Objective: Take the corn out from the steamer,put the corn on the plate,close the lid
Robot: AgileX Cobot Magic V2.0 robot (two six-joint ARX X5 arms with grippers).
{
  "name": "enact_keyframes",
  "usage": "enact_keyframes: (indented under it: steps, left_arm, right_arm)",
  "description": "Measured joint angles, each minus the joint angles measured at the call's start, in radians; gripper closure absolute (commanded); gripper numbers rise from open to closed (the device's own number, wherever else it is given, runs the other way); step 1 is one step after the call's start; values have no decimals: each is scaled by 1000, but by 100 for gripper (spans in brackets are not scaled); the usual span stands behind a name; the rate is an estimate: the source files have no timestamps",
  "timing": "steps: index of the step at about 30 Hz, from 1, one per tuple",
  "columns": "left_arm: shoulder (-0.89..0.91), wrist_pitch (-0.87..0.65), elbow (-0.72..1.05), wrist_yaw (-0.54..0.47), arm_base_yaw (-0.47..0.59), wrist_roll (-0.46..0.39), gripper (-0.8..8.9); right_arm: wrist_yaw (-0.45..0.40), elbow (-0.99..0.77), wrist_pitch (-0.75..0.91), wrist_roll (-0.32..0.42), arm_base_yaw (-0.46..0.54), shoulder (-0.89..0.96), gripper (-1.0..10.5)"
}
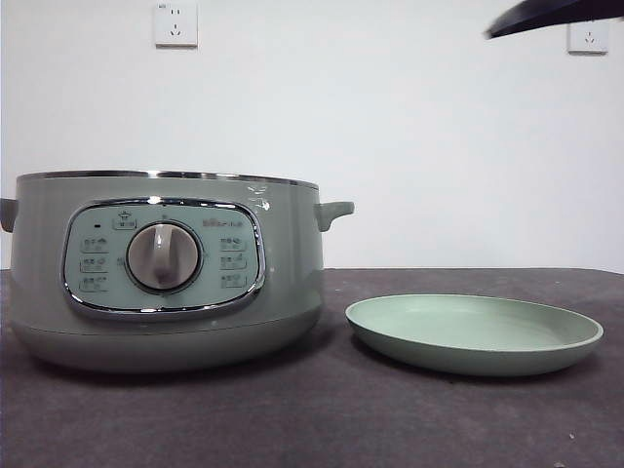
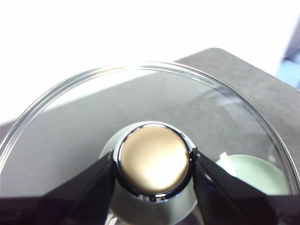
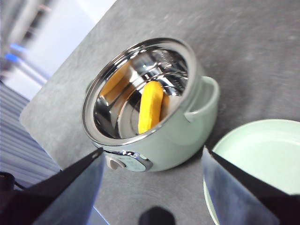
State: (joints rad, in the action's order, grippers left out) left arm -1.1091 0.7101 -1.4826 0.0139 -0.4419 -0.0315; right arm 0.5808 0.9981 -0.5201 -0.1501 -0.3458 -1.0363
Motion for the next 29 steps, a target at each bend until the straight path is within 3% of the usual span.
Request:
enact_keyframes:
  steps: [6, 12, 21, 25, 29]
  left_arm:
    - [61, 200, -115, -119, 0, -32, 822]
    - [125, 283, -122, -251, 0, -58, 822]
    - [175, 336, -122, -402, 0, -74, 822]
    - [186, 337, -122, -483, 0, -82, 822]
    - [190, 343, -122, -502, 0, -82, 822]
  right_arm:
    - [-140, 143, -10, 13, -206, -213, 595]
    - [-240, 397, -144, 74, -350, -487, 595]
    - [-400, 776, -301, 167, -446, -853, 595]
    - [-489, 837, -306, 201, -480, -958, 595]
    - [-504, 843, -282, 220, -499, -1043, 599]
